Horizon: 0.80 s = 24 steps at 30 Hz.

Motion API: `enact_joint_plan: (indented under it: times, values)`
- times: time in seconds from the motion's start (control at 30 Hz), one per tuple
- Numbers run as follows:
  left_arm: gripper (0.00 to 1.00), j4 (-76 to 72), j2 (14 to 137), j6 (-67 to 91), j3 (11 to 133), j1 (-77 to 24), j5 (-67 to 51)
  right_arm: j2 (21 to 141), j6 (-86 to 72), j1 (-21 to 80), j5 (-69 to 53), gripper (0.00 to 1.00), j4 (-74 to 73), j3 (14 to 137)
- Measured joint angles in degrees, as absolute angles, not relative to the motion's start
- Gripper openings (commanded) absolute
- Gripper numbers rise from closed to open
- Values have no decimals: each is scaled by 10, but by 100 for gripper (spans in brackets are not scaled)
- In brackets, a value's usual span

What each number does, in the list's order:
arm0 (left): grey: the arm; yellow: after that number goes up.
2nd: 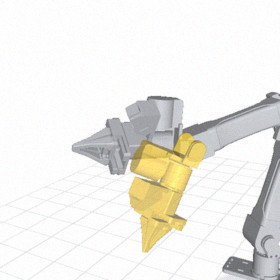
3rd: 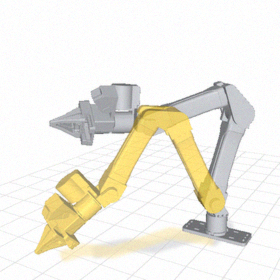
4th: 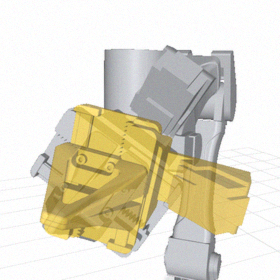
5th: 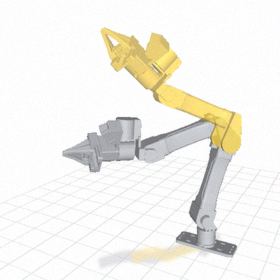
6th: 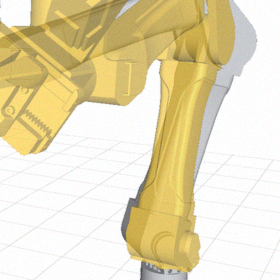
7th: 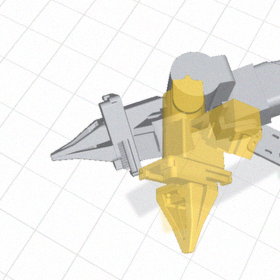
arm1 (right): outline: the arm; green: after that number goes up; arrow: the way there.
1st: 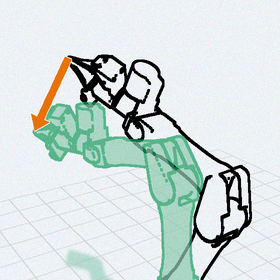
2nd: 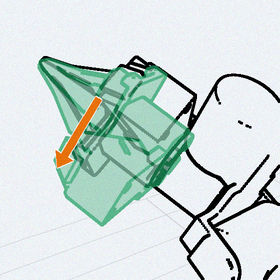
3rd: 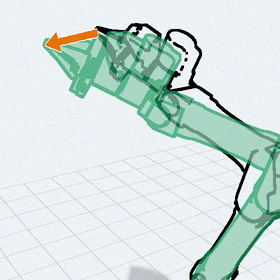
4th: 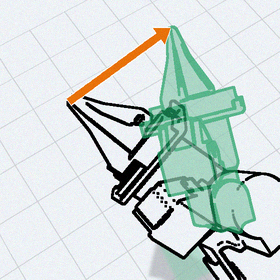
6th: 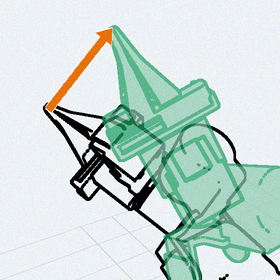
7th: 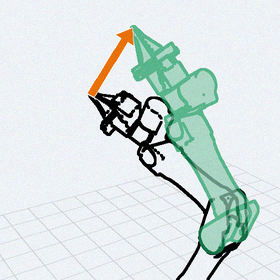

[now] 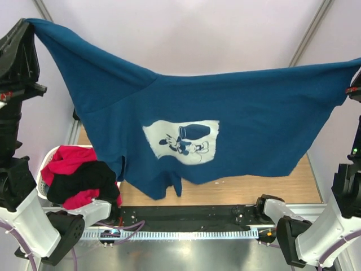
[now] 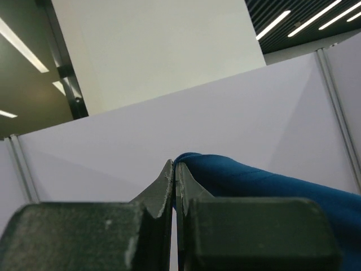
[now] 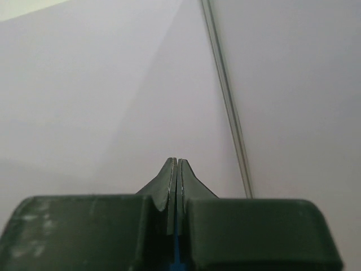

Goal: Fold and stack the t-shirts
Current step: Fold the tshirt

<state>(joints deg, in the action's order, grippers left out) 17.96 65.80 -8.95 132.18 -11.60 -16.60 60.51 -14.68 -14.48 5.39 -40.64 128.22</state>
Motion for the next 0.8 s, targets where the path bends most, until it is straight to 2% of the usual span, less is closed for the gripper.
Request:
enact_joint_plan:
  times: [0.13,0.23,0.53,0.67,0.8]
  values:
    - [0,190,684,-90,1313,-116,-117,625,-146,-145,72,1,-422,1246]
    - [0,180,704,-78,1234,-116,-107,651,-145,-145,84,1,-423,1177]
    - [0,175,913,-46,1024,-116,-145,736,-134,-145,120,1,-342,846]
    - [0,178,1007,-63,1004,-116,-185,798,-136,-144,120,1,-277,755]
    - [0,144,1105,-67,1023,-116,-235,909,-122,-144,126,1,-181,722]
